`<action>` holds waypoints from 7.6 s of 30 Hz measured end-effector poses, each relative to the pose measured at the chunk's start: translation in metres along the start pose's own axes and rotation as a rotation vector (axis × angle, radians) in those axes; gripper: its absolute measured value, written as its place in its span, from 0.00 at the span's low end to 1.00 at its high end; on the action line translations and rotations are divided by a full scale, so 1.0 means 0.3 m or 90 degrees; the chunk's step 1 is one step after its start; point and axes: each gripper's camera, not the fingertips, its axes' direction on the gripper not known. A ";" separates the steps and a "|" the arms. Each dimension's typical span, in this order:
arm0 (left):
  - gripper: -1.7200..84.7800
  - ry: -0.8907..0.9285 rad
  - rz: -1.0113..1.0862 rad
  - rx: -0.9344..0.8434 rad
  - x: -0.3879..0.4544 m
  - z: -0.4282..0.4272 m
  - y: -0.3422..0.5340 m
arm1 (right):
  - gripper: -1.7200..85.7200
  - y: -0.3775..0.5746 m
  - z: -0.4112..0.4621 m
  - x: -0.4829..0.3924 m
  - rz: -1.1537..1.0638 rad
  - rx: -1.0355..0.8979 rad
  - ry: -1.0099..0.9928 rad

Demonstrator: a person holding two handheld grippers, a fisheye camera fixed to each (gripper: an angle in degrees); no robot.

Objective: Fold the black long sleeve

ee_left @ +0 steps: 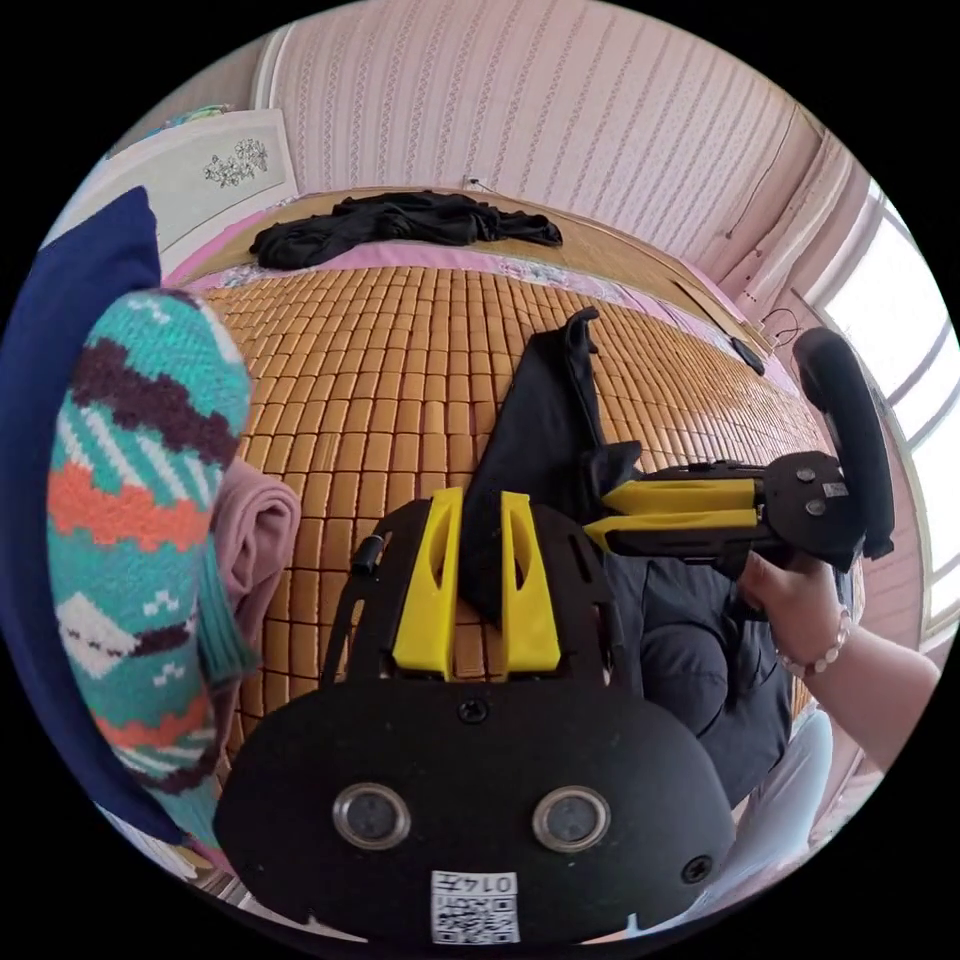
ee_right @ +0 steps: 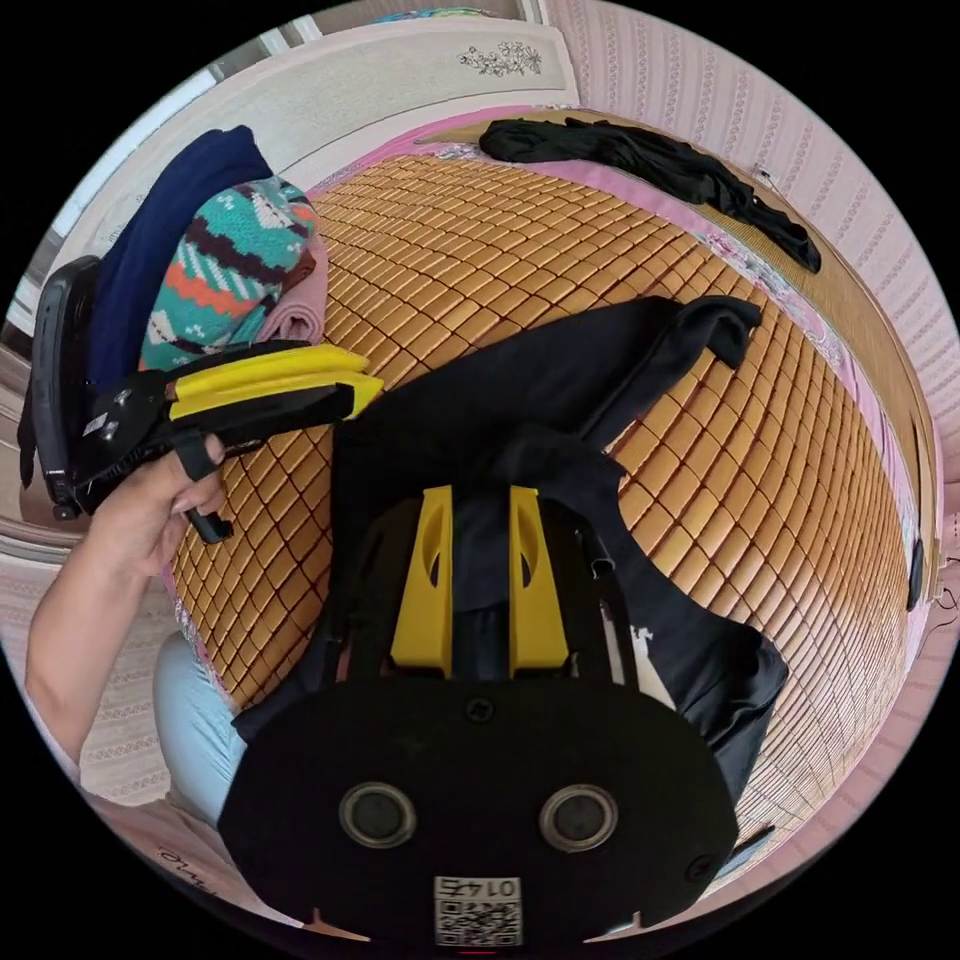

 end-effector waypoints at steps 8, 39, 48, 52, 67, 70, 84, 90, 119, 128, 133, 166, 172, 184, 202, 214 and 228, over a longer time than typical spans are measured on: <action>0.01 0.020 0.022 0.006 -0.049 -0.053 0.161 | 0.02 0.022 -0.089 0.055 -0.020 0.048 -0.043; 0.01 0.109 -0.159 0.021 -0.440 -0.265 0.804 | 0.02 -0.063 -0.201 -0.063 -0.027 0.085 -0.012; 0.01 0.016 -0.253 0.165 -0.442 -0.757 1.238 | 0.02 -0.170 -0.219 -0.124 -0.020 0.105 -0.016; 0.02 -0.068 -0.308 0.187 -0.556 -0.786 1.257 | 0.02 -0.254 -0.194 -0.146 0.001 0.101 -0.012; 0.05 -0.138 -0.128 -0.028 -0.519 -0.472 1.278 | 0.02 -0.408 -0.083 -0.231 -0.007 0.016 0.039; 0.02 -0.080 -0.124 -0.059 -0.540 -0.503 1.278 | 0.02 -0.417 -0.082 -0.228 0.002 0.013 0.028; 0.08 -0.095 -0.309 0.024 -0.875 -0.730 1.262 | 0.02 -0.459 -0.070 -0.272 -0.017 0.014 0.046; 0.10 -0.084 -0.277 -0.019 -0.813 -0.615 1.268 | 0.03 -0.434 -0.074 -0.263 0.010 0.033 0.041; 0.11 -0.062 -0.334 0.008 -0.833 -0.619 1.395 | 0.02 -0.276 0.057 -0.261 -0.041 0.057 0.009; 0.01 -0.131 -0.259 -0.035 -0.756 -0.573 1.346 | 0.03 -0.074 0.131 -0.302 -0.179 0.010 0.000; 0.02 -0.210 -0.203 -0.043 -0.716 -0.566 1.338 | 0.01 -0.010 0.173 -0.268 -0.141 0.038 -0.025; 0.12 0.091 0.244 0.221 0.814 -0.777 1.831 | 0.10 2.420 -0.028 -0.108 0.376 0.229 -0.059; 0.11 0.093 0.276 0.310 0.893 -0.832 1.943 | 0.10 2.469 -0.005 -0.172 0.314 0.216 0.029; 0.09 0.098 0.278 0.303 1.047 -0.788 1.921 | 0.11 2.579 0.088 -0.100 0.275 0.188 -0.022; 0.09 0.129 0.293 0.183 1.385 -0.596 1.580 | 0.15 2.902 0.131 0.347 0.556 0.465 -0.091; 0.09 0.091 0.501 0.106 2.038 -0.389 1.107 | 0.15 2.980 0.248 0.699 0.844 0.555 0.105; 0.12 0.105 0.650 0.036 2.740 0.117 0.762 | 0.07 2.985 0.299 0.814 0.869 0.541 0.117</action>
